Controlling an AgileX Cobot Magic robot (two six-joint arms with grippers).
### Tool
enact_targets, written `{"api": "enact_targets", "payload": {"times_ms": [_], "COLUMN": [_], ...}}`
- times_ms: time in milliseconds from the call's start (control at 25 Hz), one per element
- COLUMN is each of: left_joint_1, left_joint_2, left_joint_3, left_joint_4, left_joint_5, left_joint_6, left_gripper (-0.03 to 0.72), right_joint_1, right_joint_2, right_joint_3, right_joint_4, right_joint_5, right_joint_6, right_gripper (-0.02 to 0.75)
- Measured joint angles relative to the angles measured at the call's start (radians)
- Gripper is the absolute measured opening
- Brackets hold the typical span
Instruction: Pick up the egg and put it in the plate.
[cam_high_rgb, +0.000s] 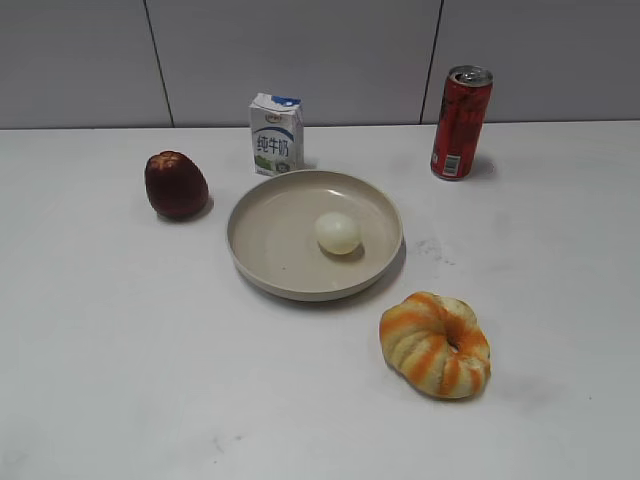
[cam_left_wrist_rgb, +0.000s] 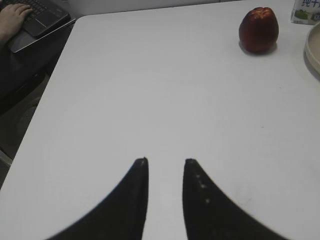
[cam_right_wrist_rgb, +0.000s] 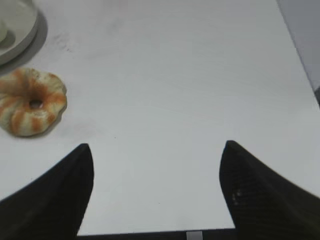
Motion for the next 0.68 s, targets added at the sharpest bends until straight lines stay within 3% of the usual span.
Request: {"api": "enact_targets", "payload": {"times_ms": [120, 680], "left_joint_1": [0.0, 0.0], "left_joint_2": [0.0, 0.0], "left_joint_3": [0.0, 0.0], "left_joint_4": [0.0, 0.0], "left_joint_5": [0.0, 0.0], "left_joint_6": [0.0, 0.0], "left_gripper": [0.183, 0.183], "right_joint_1": [-0.033, -0.036], "right_joint_2": [-0.063, -0.105], "right_joint_3": [0.0, 0.0], "right_joint_4": [0.0, 0.0], "right_joint_5": [0.0, 0.0], "right_joint_6": [0.0, 0.0], "right_gripper": [0.591, 0.591]}}
